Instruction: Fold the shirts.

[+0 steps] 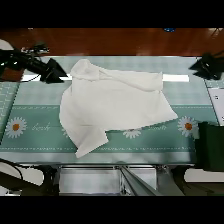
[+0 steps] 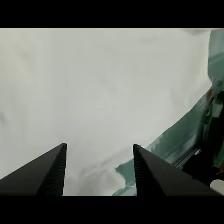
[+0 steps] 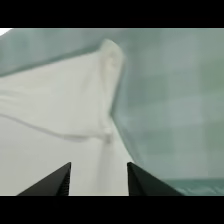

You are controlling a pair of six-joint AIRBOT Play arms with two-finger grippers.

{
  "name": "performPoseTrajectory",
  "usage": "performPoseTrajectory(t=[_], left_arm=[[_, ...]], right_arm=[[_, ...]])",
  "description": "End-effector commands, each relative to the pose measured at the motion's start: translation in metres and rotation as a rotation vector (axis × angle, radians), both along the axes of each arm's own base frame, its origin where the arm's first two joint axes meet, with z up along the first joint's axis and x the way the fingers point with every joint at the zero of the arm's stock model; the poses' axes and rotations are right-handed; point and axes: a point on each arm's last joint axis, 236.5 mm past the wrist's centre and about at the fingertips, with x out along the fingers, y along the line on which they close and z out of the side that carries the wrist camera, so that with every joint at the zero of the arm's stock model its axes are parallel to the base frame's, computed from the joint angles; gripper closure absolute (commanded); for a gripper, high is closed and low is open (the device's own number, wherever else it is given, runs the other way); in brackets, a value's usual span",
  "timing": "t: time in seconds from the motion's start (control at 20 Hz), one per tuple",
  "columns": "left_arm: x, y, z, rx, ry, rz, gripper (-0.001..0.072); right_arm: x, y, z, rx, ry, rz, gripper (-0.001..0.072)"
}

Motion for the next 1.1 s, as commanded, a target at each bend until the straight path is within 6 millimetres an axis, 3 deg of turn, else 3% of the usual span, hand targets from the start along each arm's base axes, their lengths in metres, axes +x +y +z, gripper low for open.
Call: performPoseTrajectory(t=[0.0,0.15,0.25,0.4,0.55,0.75,0.9,1.05], left_arm=[[-0.062,0.049,-0.010,0.143,0.048,0.068,0.0200],[-0.123,0.076,-0.038,0.191,0.078,0.206,0.0200],[-0.157,0.070,-0.055,0.129,0.112,0.274,0.0200],[-0.189,0.063,-0.089,0.089,0.179,0.342,0.0199],[-0.191,0.059,-0.114,0.051,0.234,0.457,0.0199],[-0.193,0.045,-0.131,0.024,0.285,0.448,0.0200],[-0.179,0.021,-0.136,0.001,0.271,0.425,0.0200],[-0.179,-0.005,-0.146,0.029,0.265,0.344,0.0200]], right_arm=[[-0.084,-0.058,-0.017,-0.166,0.142,-0.160,0.0303],[-0.131,-0.035,-0.057,-0.144,0.150,-0.170,0.0303],[-0.152,-0.007,-0.077,-0.091,0.144,-0.158,0.0303],[-0.169,0.032,-0.091,0.018,0.116,-0.133,0.0303],[-0.173,0.044,-0.090,0.053,0.105,-0.134,0.0303],[-0.166,0.055,-0.082,0.105,0.068,-0.113,0.0303],[-0.166,0.059,-0.080,0.122,0.066,-0.110,0.0303],[-0.164,0.059,-0.078,0.128,0.058,-0.116,0.0303]])
